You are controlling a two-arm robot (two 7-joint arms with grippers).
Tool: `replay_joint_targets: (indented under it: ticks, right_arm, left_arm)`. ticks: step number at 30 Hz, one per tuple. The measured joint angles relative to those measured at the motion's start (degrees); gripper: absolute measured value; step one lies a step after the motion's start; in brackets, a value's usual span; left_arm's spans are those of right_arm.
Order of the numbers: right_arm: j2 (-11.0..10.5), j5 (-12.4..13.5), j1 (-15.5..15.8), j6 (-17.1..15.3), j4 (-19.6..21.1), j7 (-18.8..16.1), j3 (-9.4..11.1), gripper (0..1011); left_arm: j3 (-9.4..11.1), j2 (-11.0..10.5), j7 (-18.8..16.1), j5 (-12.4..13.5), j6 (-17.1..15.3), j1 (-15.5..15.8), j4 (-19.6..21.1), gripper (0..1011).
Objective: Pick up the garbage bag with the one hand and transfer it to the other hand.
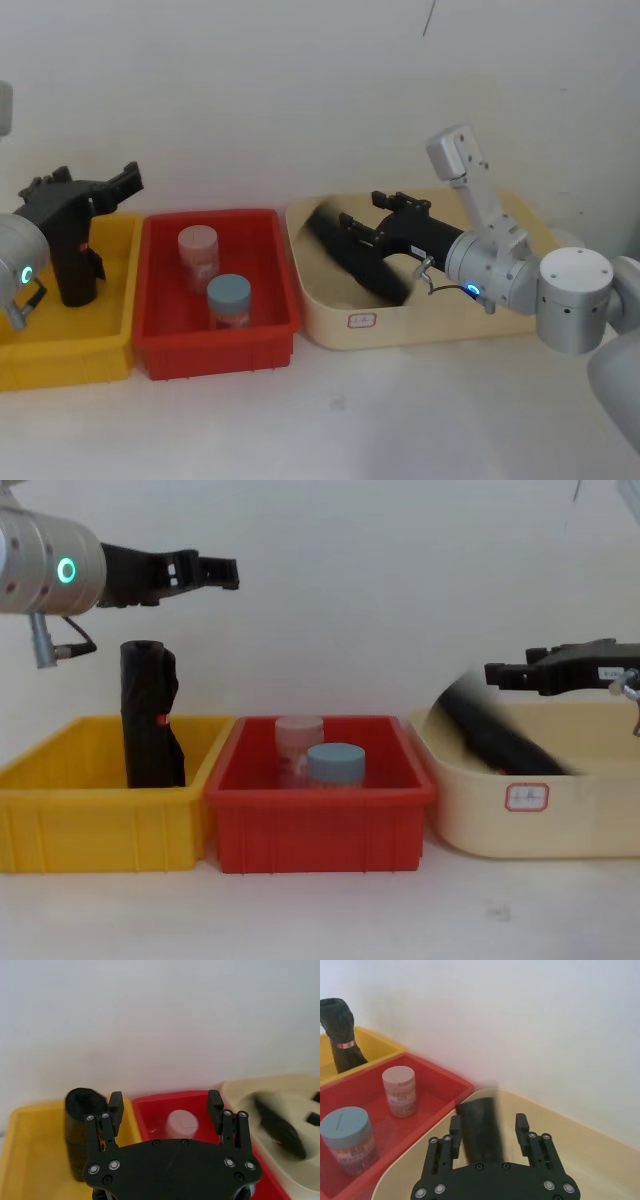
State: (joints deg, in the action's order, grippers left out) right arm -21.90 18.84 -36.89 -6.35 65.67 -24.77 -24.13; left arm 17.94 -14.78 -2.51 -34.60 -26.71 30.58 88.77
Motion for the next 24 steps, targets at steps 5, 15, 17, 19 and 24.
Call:
replay_joint_targets:
  ticks: [5,15,17,19,24]
  right_arm:
    - [-0.4,-0.3,0.3,-0.1,0.2,0.2,0.2,779]
    - [-0.8,-0.6,0.6,-0.3,0.5,0.4,0.4,1004]
    - [-0.8,-0.6,0.6,-0.3,0.5,0.4,0.4,1004]
    - [-0.8,-0.6,0.6,-0.4,0.7,0.0,0.4,1004]
    - [-0.9,-0.4,0.3,-0.8,0.9,-1.7,0.2,1004]
  left_arm:
    - [0.2,0.4,-2.0,1.4,0.4,0.2,-1.3,1000]
    - [0.4,1.0,-4.4,3.2,1.0,0.5,-2.9,1000]
    - [0.4,1.1,-4.7,3.4,1.1,0.6,-3.1,1000]
    - [0.4,1.1,-4.9,3.6,1.1,0.6,-3.3,1000]
    - [0.4,1.2,-5.4,3.9,1.2,0.6,-3.6,1001]
